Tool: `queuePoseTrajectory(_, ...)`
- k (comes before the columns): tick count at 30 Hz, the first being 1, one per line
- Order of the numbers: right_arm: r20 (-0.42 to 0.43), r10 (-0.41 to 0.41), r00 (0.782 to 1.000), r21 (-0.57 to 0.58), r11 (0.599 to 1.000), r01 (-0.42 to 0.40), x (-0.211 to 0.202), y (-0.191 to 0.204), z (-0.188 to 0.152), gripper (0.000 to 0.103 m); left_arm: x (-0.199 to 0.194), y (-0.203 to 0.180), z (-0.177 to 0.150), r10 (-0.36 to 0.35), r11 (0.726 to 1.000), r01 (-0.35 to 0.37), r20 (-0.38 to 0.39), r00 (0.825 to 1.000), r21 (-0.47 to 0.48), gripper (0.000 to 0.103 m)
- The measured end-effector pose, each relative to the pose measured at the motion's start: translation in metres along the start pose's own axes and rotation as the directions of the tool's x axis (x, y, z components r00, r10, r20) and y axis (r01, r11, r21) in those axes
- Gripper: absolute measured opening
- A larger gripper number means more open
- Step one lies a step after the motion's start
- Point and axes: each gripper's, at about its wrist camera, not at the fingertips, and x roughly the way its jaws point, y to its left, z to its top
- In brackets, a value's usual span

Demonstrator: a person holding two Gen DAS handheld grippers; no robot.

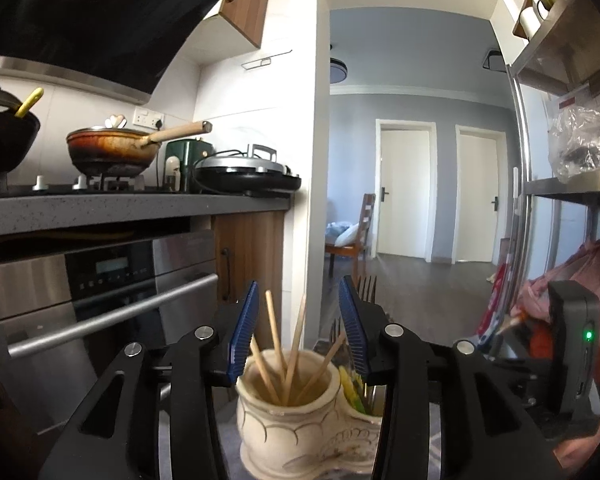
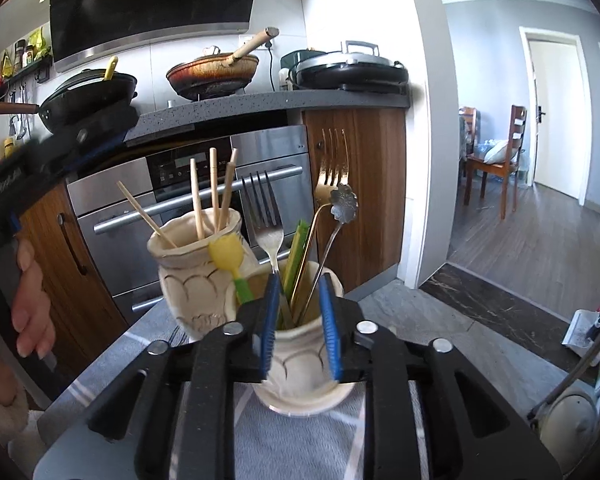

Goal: Organize utensils

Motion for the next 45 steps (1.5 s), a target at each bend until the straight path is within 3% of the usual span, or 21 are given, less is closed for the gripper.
queuePoseTrajectory(4, 0.018, -0.018, 1.000, -0.011, 1.000, 0.018, -0.020, 0.006, -0.014, 0.046, -0.021, 0.009, -0.023, 0.003, 1.000, -0.004, -0.071, 0.997, -0.020, 0.049)
queuePoseTrajectory(7, 0.027, -0.040, 0.999, -0.030, 0.999, 0.041, -0.029, 0.010, -0.026, 0.054, -0.031, 0.014, -0.042, 0.012, 0.999, -0.015, -0.103, 0.995, -0.030, 0.058)
queuePoseTrajectory(15, 0.050, -0.063, 0.997, -0.008, 0.998, 0.064, -0.046, 0.008, -0.053, 0.078, -0.048, 0.017, -0.072, 0.075, 0.997, -0.073, -0.108, 0.991, 0.027, 0.079)
queuePoseTrajectory(22, 0.122, -0.084, 0.989, -0.082, 0.992, 0.095, -0.051, 0.018, -0.064, 0.091, -0.051, 0.021, -0.090, 0.088, 0.996, -0.085, -0.106, 0.990, 0.034, 0.087)
queuePoseTrajectory(30, 0.146, -0.069, 0.987, -0.136, 0.987, 0.089, -0.044, 0.026, -0.067, 0.097, -0.046, 0.027, -0.103, 0.098, 0.995, -0.096, -0.123, 0.988, 0.023, 0.094)
queuePoseTrajectory(45, 0.136, -0.068, 0.988, -0.075, 0.994, 0.079, -0.042, 0.016, -0.068, 0.098, -0.045, 0.023, -0.105, 0.115, 0.993, -0.112, -0.144, 0.983, 0.033, 0.097)
